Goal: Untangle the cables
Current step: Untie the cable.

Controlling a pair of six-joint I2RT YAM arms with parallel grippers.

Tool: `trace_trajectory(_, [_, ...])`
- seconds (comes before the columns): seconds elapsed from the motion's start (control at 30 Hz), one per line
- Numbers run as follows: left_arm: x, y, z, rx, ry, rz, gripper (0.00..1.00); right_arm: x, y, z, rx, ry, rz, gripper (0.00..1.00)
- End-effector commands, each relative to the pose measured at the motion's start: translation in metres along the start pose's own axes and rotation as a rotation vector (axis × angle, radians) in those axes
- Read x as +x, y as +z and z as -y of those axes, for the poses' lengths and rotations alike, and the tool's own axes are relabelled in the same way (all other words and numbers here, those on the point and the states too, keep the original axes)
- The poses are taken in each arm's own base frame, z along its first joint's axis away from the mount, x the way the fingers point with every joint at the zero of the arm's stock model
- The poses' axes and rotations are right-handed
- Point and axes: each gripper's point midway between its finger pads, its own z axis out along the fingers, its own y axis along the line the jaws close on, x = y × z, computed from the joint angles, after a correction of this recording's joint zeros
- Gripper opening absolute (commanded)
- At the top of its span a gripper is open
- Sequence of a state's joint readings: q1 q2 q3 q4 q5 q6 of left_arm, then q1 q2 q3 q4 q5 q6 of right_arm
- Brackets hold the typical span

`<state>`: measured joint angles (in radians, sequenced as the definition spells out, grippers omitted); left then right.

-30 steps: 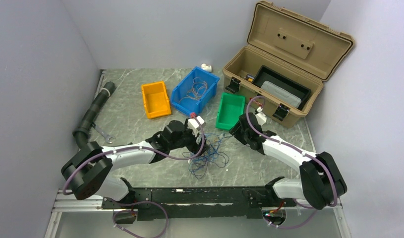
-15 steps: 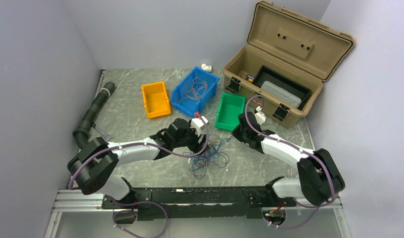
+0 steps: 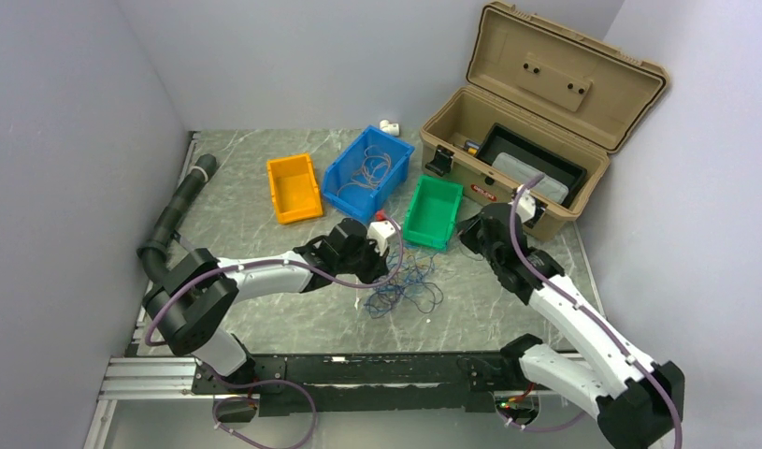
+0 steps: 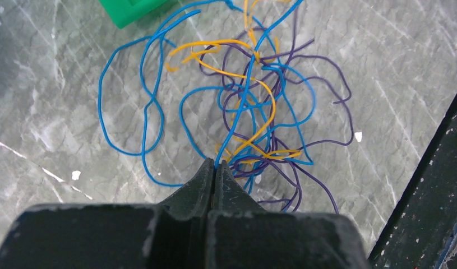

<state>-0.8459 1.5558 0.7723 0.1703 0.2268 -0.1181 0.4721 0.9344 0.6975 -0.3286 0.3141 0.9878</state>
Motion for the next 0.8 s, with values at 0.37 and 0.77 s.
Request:
trace_trajectory(0.37, [-0.009,-0.032,-0.051,-0.306,-0.047,0.074,0.00,-0.122,-0.099,0.001,0.103,-0.031,0.387,0.00])
trace_trajectory(0.77, [-0.002,-0.096,-0.120,-0.700,-0.234,0.189,0.00,-0.171,-0.165,0.037,0.211,0.099,0.638,0.00])
